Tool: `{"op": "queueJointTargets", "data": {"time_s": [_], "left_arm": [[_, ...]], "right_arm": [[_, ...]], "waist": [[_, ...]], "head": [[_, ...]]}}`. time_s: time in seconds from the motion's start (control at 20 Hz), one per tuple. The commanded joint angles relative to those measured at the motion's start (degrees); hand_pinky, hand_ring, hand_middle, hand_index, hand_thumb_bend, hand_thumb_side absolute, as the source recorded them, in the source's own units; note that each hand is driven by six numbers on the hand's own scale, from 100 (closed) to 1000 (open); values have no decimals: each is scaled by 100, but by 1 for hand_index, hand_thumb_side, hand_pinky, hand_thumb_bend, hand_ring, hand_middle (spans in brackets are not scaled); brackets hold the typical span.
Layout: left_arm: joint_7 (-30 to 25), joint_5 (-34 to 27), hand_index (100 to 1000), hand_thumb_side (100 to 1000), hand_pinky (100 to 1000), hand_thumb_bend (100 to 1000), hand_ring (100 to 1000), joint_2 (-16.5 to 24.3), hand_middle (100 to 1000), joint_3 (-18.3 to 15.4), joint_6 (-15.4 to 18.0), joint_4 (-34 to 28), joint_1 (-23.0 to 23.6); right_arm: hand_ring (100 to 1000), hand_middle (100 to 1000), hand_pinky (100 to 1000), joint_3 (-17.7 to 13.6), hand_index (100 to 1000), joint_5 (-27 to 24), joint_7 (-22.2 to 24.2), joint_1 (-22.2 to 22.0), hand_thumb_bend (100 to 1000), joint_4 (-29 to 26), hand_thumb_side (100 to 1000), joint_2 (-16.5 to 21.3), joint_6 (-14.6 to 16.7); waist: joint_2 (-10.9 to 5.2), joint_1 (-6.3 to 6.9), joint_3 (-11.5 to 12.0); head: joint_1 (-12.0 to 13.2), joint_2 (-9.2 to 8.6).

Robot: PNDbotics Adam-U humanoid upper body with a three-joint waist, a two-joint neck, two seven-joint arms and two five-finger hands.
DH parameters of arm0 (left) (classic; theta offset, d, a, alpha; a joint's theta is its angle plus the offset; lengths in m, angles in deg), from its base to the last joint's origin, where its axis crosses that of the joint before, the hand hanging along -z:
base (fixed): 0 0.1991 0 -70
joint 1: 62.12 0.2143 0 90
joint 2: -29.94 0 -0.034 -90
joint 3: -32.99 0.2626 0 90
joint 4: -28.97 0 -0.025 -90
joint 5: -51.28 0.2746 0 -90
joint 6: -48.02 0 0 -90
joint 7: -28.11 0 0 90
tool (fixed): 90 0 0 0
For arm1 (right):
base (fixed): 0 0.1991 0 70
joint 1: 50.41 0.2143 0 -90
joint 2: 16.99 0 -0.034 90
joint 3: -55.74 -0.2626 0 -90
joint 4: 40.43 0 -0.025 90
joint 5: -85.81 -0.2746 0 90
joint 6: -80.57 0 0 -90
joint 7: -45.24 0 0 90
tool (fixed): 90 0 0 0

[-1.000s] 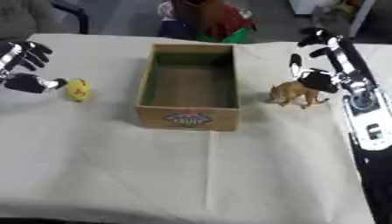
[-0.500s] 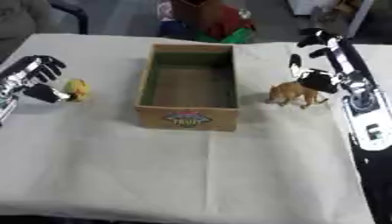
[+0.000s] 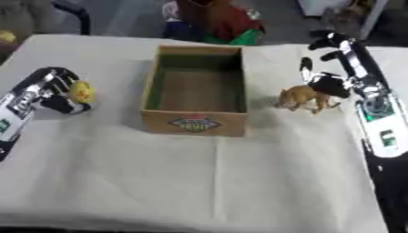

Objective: Pick up objects on the table and place them in the box.

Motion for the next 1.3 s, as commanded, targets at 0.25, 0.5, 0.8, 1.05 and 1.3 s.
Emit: {"op": "queueJointTargets", "data": {"time_s": [0.25,0.5,0.8,1.05,1.3], "left_arm": [[336,165,551,100,578,267,485,44,383,-112,-90,77,-158],[567,-17,495,100,555,176,456,35,327,-129,-107,-70,-182],[416,-394,497,100,559,172,462,48,329,-59,-34,-1000,-462],[-79,-450,518,100,574,203,477,-187,352,319,157,-1536,-874],[-540,-194,543,100,586,242,495,-711,382,623,454,-1327,-1179]], "right_arm": [[842,671,716,-19,878,-51,3,97,100,-39,100,57,9],[842,671,715,-22,878,-51,-5,92,100,-42,100,48,6],[842,671,715,-14,878,-41,-9,96,100,-34,100,33,10],[842,669,715,6,878,-41,0,87,100,-29,100,-10,21],[842,669,715,35,878,-46,19,89,100,-11,100,-69,38]], "waist": [[-84,17,-22],[-99,24,-29],[-125,20,-42],[-154,12,-77],[-165,-15,-164]], "head": [[15,26],[20,26],[51,26],[115,26],[196,26]]}}
